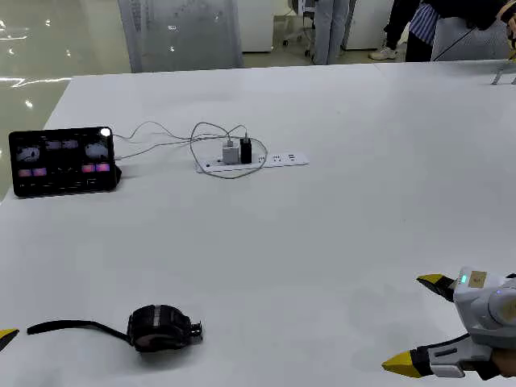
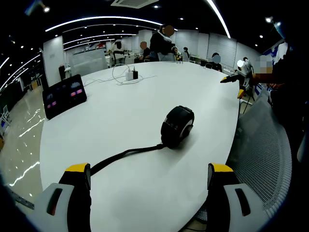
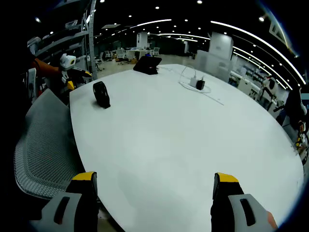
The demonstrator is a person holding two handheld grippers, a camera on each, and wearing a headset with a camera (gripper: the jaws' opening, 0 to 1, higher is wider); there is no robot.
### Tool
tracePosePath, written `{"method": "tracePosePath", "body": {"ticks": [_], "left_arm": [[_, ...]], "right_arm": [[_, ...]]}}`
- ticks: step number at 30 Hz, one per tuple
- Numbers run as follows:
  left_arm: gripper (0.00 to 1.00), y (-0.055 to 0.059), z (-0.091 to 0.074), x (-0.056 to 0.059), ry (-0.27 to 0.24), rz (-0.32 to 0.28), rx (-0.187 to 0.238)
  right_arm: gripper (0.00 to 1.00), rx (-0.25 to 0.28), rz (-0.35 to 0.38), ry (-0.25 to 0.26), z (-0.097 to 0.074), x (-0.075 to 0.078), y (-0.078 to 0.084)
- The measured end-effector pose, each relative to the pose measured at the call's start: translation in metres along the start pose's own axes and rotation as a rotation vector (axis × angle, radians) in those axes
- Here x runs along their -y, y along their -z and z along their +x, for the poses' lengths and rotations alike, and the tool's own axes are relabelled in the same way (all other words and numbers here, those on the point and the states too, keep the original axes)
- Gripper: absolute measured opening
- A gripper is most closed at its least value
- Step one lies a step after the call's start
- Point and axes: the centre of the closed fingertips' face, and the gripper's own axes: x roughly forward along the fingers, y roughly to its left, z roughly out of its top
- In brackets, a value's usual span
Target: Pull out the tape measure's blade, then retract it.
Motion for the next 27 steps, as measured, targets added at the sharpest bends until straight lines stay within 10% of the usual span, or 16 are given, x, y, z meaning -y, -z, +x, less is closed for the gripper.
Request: {"method": "tracePosePath", "body": {"ticks": [18, 27], "left_arm": [[0.99, -0.002, 0.006, 0.008, 0.040, 0.053, 0.001], [0.99, -0.006, 0.014, 0.008, 0.061, 0.090, -0.023]], "right_arm": [[0.99, -0.041, -0.005, -0.012, 0.006, -0.007, 0.016], [0.99, -0.026, -0.057, -0.102, 0.021, -0.022, 0.011]]}}
